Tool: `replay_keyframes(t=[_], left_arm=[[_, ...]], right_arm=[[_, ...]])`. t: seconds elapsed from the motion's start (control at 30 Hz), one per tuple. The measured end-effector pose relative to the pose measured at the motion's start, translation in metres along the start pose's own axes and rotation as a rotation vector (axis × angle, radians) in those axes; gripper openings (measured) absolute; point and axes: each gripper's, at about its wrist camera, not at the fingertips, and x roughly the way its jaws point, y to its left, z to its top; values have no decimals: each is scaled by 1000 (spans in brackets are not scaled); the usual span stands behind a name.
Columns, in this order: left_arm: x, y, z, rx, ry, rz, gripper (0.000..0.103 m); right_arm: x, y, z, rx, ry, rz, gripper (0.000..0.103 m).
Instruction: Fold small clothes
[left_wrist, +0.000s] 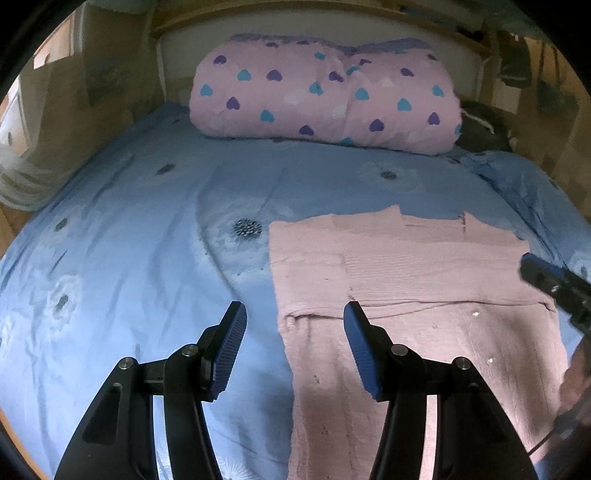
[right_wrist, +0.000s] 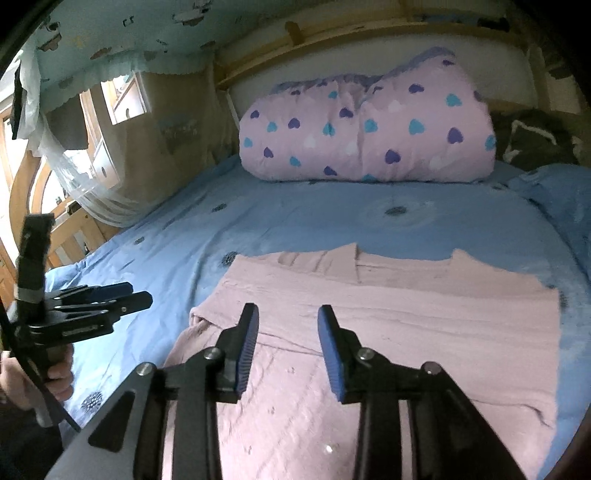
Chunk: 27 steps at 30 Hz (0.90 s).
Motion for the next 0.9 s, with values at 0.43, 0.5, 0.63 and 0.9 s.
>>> replay_keyframes(t=[0.43, 0.5, 0.63, 0.9], left_arm=[[-24, -4, -43, 51, -36, -184, 49], [-27, 1, -57, 46, 9, -253, 49], [-28, 6, -87, 51, 78, -273, 49], [-14, 12, -129, 60, 182, -208, 49]], right_arm=[[-98, -35, -47, -12, 7, -40, 63], [-108, -45, -59, 2, 26, -59, 63], [-131, -71, -88, 62, 56, -126, 64], [-163, -93, -125, 123, 136, -288, 64]])
